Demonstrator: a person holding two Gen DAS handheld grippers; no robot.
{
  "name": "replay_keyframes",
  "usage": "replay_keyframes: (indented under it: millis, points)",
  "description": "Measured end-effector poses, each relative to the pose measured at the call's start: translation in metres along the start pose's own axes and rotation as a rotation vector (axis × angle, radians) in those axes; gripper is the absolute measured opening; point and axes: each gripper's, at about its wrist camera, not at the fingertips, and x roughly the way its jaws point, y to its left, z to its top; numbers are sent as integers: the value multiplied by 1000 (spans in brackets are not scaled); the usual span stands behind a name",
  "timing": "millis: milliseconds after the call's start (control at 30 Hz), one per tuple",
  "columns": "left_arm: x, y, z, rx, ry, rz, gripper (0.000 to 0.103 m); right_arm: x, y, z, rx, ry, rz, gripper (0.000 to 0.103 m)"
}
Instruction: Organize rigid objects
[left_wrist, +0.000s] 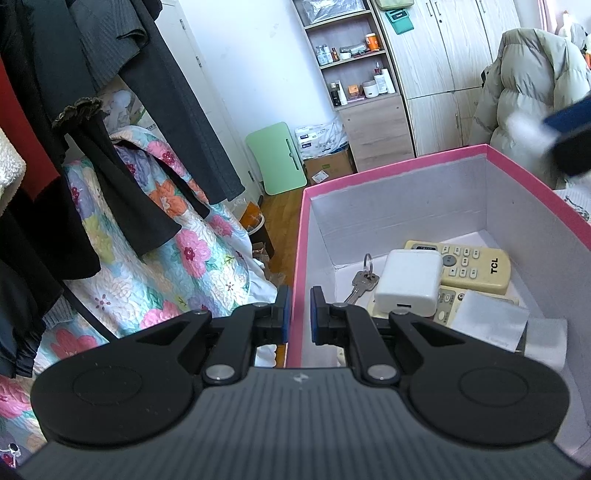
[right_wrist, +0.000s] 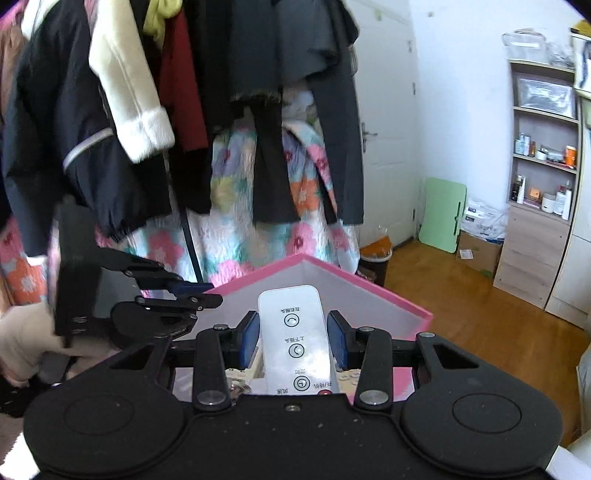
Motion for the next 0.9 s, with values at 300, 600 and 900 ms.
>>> replay_keyframes:
  millis: [300, 600, 900]
  points:
    - [0, 1, 0, -2, -2, -6, 8, 74, -4, 5, 38, 206, -168, 44]
    - [0, 2, -1, -6, -3, -9, 8, 94, -12, -1, 50, 259, -217, 37]
    - [1, 2, -1, -4, -1, -7, 8, 65, -21, -4, 174, 153, -187, 39]
